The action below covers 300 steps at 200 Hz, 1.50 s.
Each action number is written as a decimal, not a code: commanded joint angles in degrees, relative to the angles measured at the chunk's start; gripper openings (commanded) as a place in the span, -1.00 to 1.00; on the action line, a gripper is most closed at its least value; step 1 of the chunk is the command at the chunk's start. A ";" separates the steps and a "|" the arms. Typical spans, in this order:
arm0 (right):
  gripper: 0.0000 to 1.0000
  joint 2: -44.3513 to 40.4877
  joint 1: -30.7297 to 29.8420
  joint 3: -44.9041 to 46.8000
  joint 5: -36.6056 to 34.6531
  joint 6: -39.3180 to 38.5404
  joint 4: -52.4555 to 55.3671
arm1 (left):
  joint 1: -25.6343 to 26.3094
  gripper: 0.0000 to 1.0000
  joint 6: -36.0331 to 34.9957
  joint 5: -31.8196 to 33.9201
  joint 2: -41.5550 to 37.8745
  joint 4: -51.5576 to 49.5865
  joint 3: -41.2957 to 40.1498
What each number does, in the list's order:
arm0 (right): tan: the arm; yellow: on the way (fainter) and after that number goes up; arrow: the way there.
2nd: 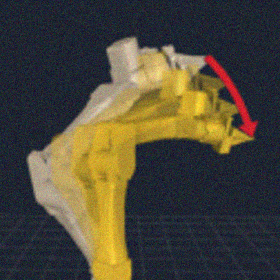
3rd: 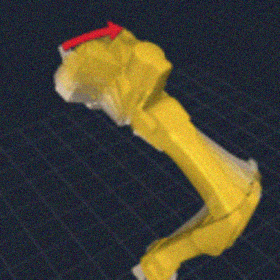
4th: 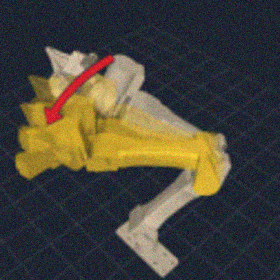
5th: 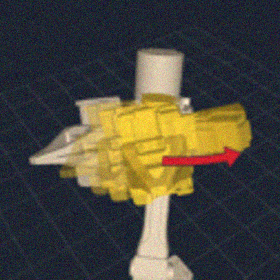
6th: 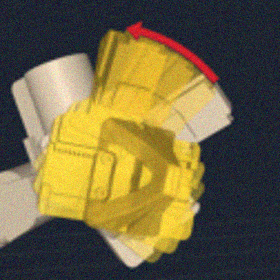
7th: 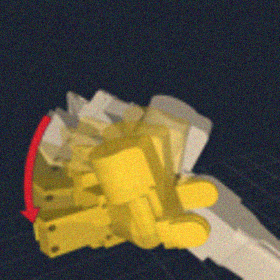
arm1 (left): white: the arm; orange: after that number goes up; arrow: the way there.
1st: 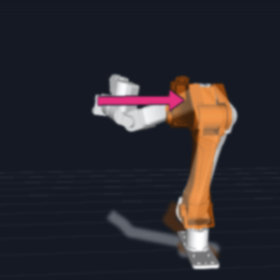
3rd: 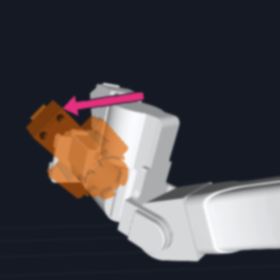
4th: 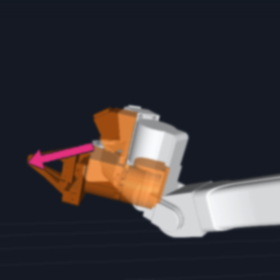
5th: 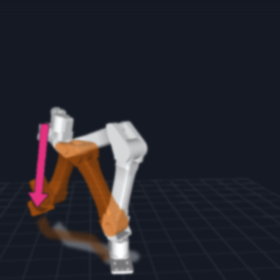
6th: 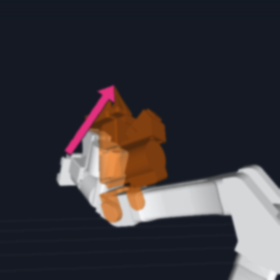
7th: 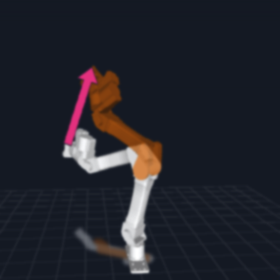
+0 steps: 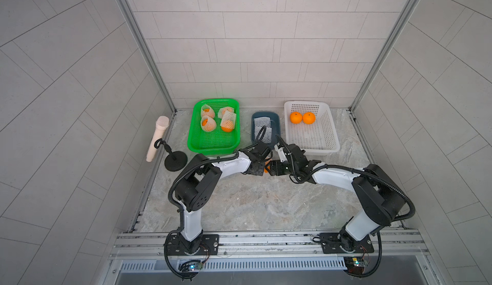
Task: Remove foam nets from oranges
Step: Remove the foam net from the orange.
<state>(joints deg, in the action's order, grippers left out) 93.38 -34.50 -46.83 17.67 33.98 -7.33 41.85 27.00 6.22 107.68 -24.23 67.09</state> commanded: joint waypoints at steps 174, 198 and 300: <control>0.49 7.01 -0.57 -3.65 -1.77 10.59 -6.42 | -0.19 -0.79 -0.15 -0.30 -2.90 0.15 -1.79; 0.41 6.52 -0.48 -3.62 -1.68 9.78 -5.72 | -0.28 -0.79 -0.29 0.34 -3.26 -0.31 -1.78; 0.34 -0.74 0.89 -1.49 1.42 1.53 -1.00 | -1.77 -0.79 0.23 4.34 -5.72 -2.02 -2.28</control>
<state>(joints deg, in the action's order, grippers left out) 95.46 -34.02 -49.17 18.20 38.68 -10.44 40.51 26.98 8.05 103.61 -24.25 64.99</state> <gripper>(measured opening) 0.679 0.106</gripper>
